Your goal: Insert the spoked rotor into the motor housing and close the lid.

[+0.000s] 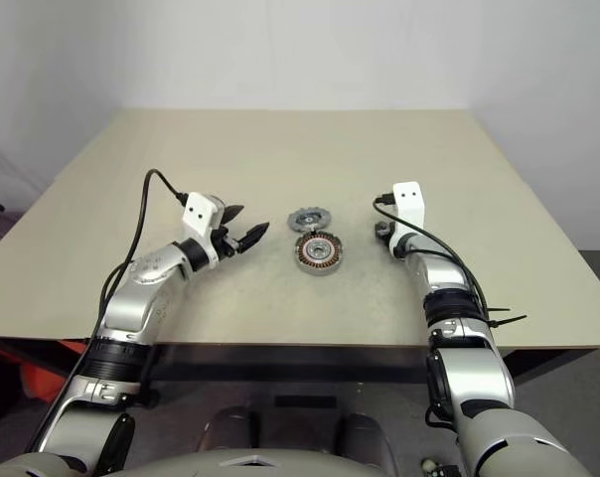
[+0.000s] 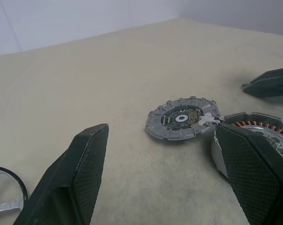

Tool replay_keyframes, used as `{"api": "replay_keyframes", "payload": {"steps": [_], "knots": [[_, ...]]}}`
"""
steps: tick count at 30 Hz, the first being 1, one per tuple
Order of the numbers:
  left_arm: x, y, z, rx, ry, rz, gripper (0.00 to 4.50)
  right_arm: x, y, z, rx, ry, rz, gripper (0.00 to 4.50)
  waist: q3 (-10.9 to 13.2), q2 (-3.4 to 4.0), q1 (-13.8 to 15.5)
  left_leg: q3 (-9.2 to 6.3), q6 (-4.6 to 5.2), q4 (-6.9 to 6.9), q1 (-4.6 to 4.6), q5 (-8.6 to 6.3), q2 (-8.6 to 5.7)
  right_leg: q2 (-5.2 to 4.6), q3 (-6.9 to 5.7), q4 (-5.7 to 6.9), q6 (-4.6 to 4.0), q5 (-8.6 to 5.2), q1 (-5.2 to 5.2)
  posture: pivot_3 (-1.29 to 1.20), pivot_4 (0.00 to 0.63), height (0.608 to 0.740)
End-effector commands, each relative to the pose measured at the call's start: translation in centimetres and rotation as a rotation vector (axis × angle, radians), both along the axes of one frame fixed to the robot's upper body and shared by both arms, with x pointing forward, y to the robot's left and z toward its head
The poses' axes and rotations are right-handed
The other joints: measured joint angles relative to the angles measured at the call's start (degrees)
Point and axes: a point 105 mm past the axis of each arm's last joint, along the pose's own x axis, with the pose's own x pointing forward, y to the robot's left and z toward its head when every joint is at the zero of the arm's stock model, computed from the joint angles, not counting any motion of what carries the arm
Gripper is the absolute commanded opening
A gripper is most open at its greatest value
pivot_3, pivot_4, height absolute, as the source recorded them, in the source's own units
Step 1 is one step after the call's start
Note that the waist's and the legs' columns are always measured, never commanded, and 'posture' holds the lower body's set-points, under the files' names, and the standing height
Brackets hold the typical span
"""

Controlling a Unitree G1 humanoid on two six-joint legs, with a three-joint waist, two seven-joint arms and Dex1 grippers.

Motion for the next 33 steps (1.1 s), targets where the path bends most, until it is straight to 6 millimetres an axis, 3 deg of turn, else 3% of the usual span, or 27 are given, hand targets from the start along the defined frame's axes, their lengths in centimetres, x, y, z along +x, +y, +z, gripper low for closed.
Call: {"api": "replay_keyframes", "payload": {"steps": [1,4,9,13,16,19,26,33], "knots": [[0.0,0.0,1.6,0.008,-0.066,-0.006,3.83,0.3,0.4,0.8,-0.002,-0.024,0.017,1.45,0.0,0.00,0.0,0.00,0.00,0.00,0.00,0.00,0.00,0.00,0.00,0.00,0.00,0.00,0.00,0.00,0.000,0.740],[-0.1,0.0,1.6,0.008,-0.065,-0.004,3.83,0.3,0.5,0.9,-0.005,-0.030,0.025,0.66,0.0,0.00,0.0,0.00,0.00,0.00,0.01,0.00,0.00,0.01,0.00,0.00,0.00,0.00,0.00,0.00,0.000,0.740],[-0.1,0.0,1.5,0.008,-0.064,-0.002,3.83,0.5,0.7,1.8,0.002,-0.062,0.044,0.66,0.0,0.00,0.0,0.00,0.00,0.00,0.01,0.00,0.00,0.01,0.00,0.00,0.00,0.00,0.00,0.00,0.000,0.740],[-0.1,0.1,1.5,0.009,-0.062,-0.003,3.83,0.1,2.2,4.4,0.100,-0.141,0.150,0.66,0.0,0.00,0.1,0.00,0.01,0.00,-0.02,-0.01,0.00,0.00,0.00,-0.01,0.00,0.00,-0.03,0.00,0.000,0.740],[0.0,0.1,1.4,0.010,-0.059,-0.004,3.83,-1.3,4.2,6.5,0.158,-0.187,0.307,0.66,0.0,0.01,0.1,0.00,0.04,-0.01,-0.04,-0.02,0.01,0.00,0.00,-0.02,0.00,0.00,-0.04,0.00,0.000,0.740],[0.0,-0.1,1.3,0.010,-0.056,-0.009,3.83,-3.3,6.2,7.4,0.175,-0.181,0.461,0.66,0.0,0.01,0.2,-0.01,0.06,-0.02,-0.06,-0.04,0.01,0.00,0.00,-0.07,0.00,0.00,-0.04,0.00,0.000,0.740],[0.1,-0.3,1.2,0.008,-0.053,-0.020,3.83,-6.6,9.0,4.9,0.143,-0.053,0.636,0.66,0.0,0.01,0.3,-0.02,0.05,-0.02,-0.02,-0.03,0.02,0.00,0.00,-0.08,0.02,-0.01,0.00,0.00,0.000,0.740],[0.1,-0.3,1.3,0.009,-0.054,-0.018,3.83,-6.5,9.6,3.7,0.129,-0.019,0.625,0.66,0.0,0.01,0.3,-0.02,0.03,-0.02,-0.02,-0.02,0.02,0.00,0.00,-0.09,0.03,-0.01,0.00,0.00,0.000,0.740]]}}
